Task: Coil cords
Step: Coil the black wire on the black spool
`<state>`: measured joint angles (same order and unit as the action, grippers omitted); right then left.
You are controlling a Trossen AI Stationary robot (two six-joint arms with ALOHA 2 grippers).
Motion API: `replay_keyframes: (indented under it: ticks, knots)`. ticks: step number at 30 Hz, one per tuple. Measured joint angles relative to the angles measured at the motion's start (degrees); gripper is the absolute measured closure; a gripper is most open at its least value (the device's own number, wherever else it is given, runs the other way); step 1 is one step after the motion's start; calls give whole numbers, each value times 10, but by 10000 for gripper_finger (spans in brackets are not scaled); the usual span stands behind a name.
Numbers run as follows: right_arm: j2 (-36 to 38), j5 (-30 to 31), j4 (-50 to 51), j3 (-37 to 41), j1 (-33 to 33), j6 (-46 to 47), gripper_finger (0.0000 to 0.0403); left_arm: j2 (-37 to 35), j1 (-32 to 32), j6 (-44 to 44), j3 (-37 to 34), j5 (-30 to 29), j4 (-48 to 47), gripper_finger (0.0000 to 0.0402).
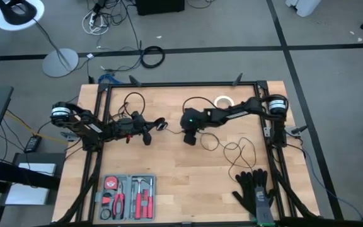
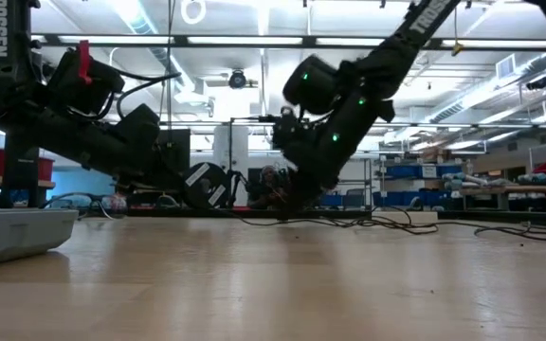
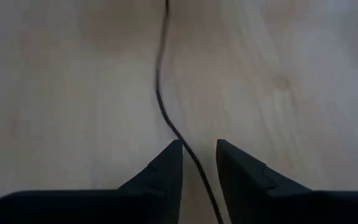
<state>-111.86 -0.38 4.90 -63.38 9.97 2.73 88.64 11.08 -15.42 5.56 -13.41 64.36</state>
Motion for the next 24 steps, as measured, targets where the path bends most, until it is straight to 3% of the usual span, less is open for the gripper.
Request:
replay_keyframes:
  ticks: [3, 7, 12, 19, 24]
  knots:
    - [-14, -23, 35, -14, 8, 1, 329, 0, 0, 0, 0, 0, 0, 401]
    - [-19, -21, 63, -15, 9, 15, 390, 0, 0, 1, 0, 1, 0, 401]
    - [8, -3, 57, -8, 8, 53, 400, 0, 0, 2, 0, 8, 0, 401]
    - [71, 73, 122, -30, 20, 115, 401, 0, -13, 21, 16, 25, -7, 401]
    - [72, 63, 82, -70, 8, 113, 402, 0, -29, 33, 86, -31, -170, 401]
